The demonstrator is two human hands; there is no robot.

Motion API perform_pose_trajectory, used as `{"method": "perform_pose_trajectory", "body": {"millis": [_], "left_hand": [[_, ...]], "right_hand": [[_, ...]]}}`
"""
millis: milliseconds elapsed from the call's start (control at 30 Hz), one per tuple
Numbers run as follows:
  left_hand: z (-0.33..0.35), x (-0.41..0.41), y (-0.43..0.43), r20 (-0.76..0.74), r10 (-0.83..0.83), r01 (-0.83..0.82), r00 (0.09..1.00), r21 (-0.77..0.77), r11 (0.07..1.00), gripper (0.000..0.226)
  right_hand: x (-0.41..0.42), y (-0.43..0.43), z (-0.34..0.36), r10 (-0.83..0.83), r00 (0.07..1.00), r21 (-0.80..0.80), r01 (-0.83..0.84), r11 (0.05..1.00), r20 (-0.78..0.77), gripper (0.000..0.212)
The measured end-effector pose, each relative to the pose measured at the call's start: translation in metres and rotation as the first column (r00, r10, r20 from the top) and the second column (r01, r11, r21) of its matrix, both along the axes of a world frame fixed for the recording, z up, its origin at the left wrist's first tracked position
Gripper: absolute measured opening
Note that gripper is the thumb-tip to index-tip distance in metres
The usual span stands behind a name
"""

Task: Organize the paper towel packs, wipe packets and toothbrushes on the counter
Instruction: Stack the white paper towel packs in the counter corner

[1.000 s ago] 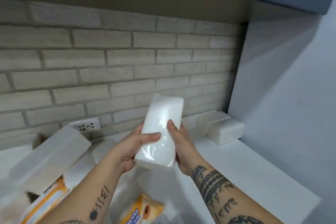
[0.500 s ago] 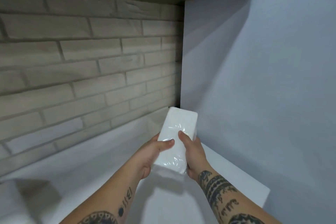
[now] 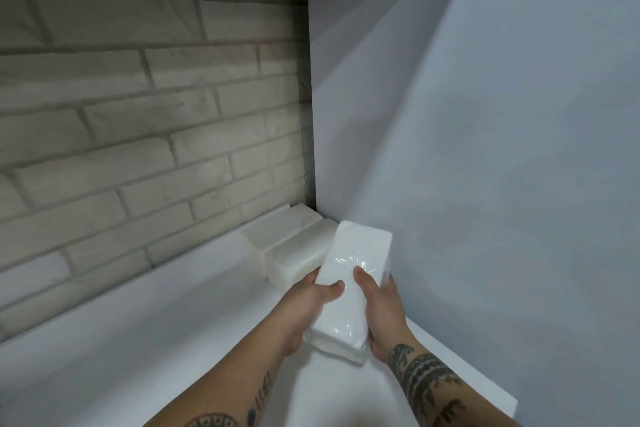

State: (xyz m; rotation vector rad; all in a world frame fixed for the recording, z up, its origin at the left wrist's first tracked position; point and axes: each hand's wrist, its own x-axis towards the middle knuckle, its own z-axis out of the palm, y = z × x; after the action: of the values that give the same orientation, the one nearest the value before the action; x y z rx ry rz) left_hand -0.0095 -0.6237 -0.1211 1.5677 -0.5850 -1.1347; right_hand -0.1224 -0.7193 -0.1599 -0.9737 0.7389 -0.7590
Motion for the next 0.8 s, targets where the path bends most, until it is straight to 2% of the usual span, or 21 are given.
{"method": "perform_pose_trajectory", "body": {"millis": [100, 167, 233, 300, 367, 433, 500, 567, 633, 700, 767, 800], "left_hand": [[-0.009, 0.003, -0.011, 0.089, 0.029, -0.03, 0.996, 0.014, 0.999, 0.034], [-0.016, 0.003, -0.017, 0.267, 0.065, -0.079, 0.961, 0.042, 0.996, 0.033], [-0.025, 0.004, -0.02, 0.49, 0.033, -0.098, 0.871, 0.107, 0.989, 0.037], [-0.036, 0.005, -0.02, 0.634, -0.059, -0.083, 0.771, 0.192, 0.978, 0.055], [-0.046, 0.007, -0.017, 0.683, -0.14, -0.039, 0.717, 0.24, 0.97, 0.073], [-0.053, 0.009, -0.012, 0.714, -0.181, 0.011, 0.676, 0.236, 0.972, 0.078], [-0.057, 0.012, -0.006, 0.75, -0.212, 0.044, 0.626, 0.238, 0.97, 0.082], [-0.057, 0.017, -0.001, 0.798, -0.273, 0.075, 0.538, 0.277, 0.958, 0.085], [-0.057, 0.02, 0.001, 0.847, -0.323, 0.082, 0.422, 0.319, 0.944, 0.083], [-0.056, 0.023, -0.001, 0.868, -0.342, 0.074, 0.361, 0.339, 0.938, 0.08], [-0.056, 0.026, -0.005, 0.879, -0.356, 0.062, 0.318, 0.355, 0.933, 0.077], [-0.055, 0.027, -0.006, 0.882, -0.365, 0.054, 0.299, 0.366, 0.929, 0.076]], "right_hand": [[0.006, -0.01, -0.012, -0.008, 1.0, 0.016, 0.008, 1.0, -0.015, 0.032], [0.012, -0.014, -0.025, -0.03, 0.998, 0.059, 0.033, 0.998, -0.046, 0.036], [0.017, -0.014, -0.039, -0.045, 0.993, 0.125, 0.059, 0.99, -0.111, 0.047], [0.023, -0.01, -0.048, -0.064, 0.974, 0.164, 0.101, 0.981, -0.216, 0.072], [0.029, -0.009, -0.05, -0.082, 0.93, 0.166, 0.15, 0.975, -0.358, 0.094], [0.034, -0.01, -0.049, -0.091, 0.856, 0.124, 0.177, 0.976, -0.509, 0.096], [0.038, -0.013, -0.048, -0.089, 0.815, 0.113, 0.186, 0.976, -0.573, 0.097], [0.04, -0.014, -0.045, -0.072, 0.811, 0.126, 0.177, 0.976, -0.58, 0.101], [0.039, -0.016, -0.043, -0.13, 0.788, 0.008, 0.168, 0.986, -0.602, 0.098], [0.035, -0.017, -0.038, -0.26, 0.755, -0.279, 0.107, 0.954, -0.602, 0.088], [0.031, -0.02, -0.035, -0.384, 0.743, -0.574, 0.0, 0.819, -0.548, 0.072], [0.03, -0.025, -0.036, -0.404, 0.728, -0.664, -0.094, 0.742, -0.554, 0.063]]}}
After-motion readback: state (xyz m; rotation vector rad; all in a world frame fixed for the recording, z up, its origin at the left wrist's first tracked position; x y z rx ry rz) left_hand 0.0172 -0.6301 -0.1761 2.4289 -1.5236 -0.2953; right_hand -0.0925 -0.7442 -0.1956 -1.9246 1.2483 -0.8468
